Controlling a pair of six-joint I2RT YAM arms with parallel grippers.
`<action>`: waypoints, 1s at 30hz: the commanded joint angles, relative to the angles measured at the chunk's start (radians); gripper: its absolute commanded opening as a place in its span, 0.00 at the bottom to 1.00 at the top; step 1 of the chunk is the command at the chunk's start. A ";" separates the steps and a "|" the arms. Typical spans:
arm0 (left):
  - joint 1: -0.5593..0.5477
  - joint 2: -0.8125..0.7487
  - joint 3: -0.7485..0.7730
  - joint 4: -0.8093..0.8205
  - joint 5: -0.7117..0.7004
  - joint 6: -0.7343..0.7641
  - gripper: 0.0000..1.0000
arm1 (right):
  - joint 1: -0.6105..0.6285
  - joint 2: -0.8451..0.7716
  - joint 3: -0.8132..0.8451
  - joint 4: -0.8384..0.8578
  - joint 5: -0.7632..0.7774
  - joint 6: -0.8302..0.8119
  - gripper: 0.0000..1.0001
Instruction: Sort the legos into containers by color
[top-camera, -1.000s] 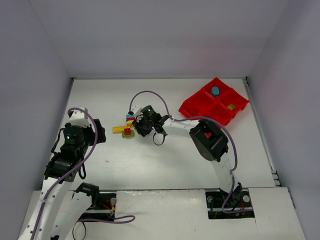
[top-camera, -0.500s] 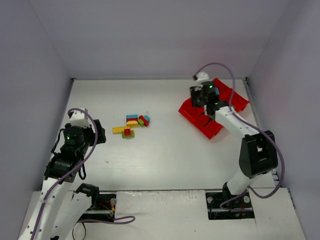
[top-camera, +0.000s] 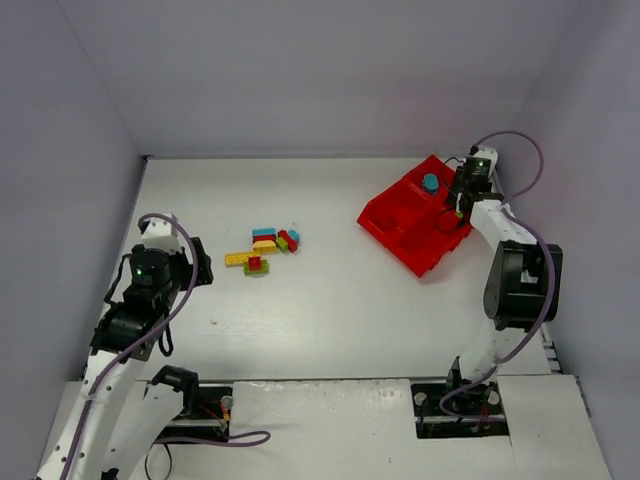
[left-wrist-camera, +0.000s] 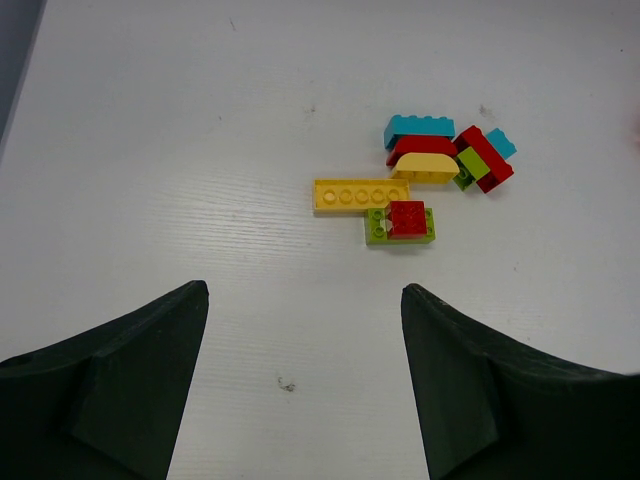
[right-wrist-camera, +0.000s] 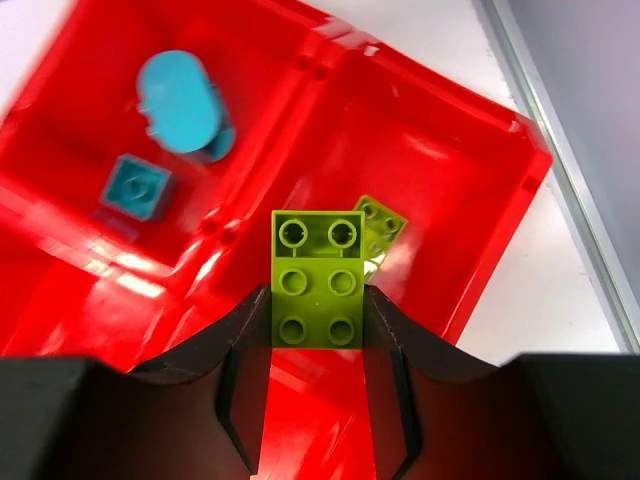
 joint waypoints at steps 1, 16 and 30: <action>0.005 0.011 0.038 0.043 0.003 0.000 0.71 | -0.028 0.035 0.082 0.036 0.049 0.015 0.07; 0.005 0.001 0.038 0.040 -0.002 0.000 0.71 | -0.014 0.007 0.138 0.021 -0.040 -0.004 0.64; 0.005 -0.007 0.036 0.040 -0.002 0.000 0.71 | 0.567 -0.182 -0.020 0.076 -0.239 -0.140 0.62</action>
